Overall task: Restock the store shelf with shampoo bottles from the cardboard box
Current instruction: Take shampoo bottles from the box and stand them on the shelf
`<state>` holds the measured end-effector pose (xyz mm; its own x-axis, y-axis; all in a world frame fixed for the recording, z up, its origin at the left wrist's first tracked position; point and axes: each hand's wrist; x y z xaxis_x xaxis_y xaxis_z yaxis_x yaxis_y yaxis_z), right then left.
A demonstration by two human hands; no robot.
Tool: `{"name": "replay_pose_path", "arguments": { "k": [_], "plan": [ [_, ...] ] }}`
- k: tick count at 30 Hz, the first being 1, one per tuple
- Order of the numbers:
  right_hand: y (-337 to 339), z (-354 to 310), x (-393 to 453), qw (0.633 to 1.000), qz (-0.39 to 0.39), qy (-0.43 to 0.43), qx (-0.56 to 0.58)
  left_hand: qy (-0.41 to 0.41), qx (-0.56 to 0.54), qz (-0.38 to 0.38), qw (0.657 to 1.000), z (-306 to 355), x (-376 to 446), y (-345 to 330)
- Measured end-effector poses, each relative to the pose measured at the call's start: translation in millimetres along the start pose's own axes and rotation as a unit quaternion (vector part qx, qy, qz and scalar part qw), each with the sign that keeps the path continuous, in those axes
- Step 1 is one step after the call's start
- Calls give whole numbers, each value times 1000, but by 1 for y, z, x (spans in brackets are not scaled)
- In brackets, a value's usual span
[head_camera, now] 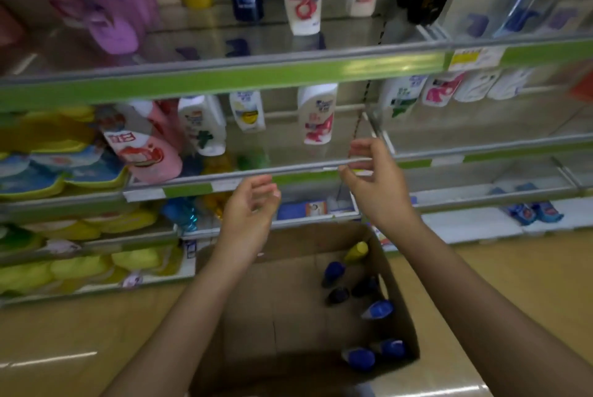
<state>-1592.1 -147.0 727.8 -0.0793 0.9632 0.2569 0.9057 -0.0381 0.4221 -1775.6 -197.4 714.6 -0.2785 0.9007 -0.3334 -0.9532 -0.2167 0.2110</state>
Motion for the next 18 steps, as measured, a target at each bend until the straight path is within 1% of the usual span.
{"name": "replay_pose_path", "arguments": {
  "k": [5, 8, 15, 18],
  "plan": [
    [-43, 22, -48, 998, -7, -65, -11, 62, 39, -33, 997, -71, -9, 31],
    [-55, 41, -67, 995, -16, -97, -26, 103, 41, -48, 993, -104, -9, 34],
    [-62, 107, -83, 982, -47, -174, -62, 181, 50, -61, 980, -150, 2, 6],
    [-66, 144, -88, 968, -89, -216, -87, 220, 66, -66, 971, -170, 11, -13]
  ]
}}
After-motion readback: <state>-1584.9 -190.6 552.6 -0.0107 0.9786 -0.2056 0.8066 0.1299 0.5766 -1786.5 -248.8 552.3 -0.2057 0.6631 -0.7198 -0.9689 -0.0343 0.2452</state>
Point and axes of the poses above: each hand's wrist, its own x-axis towards the middle knuckle, its own y-axis out of the back of the hand, z = x × y, and after that the axes turned 12 degrees about y, right-handed
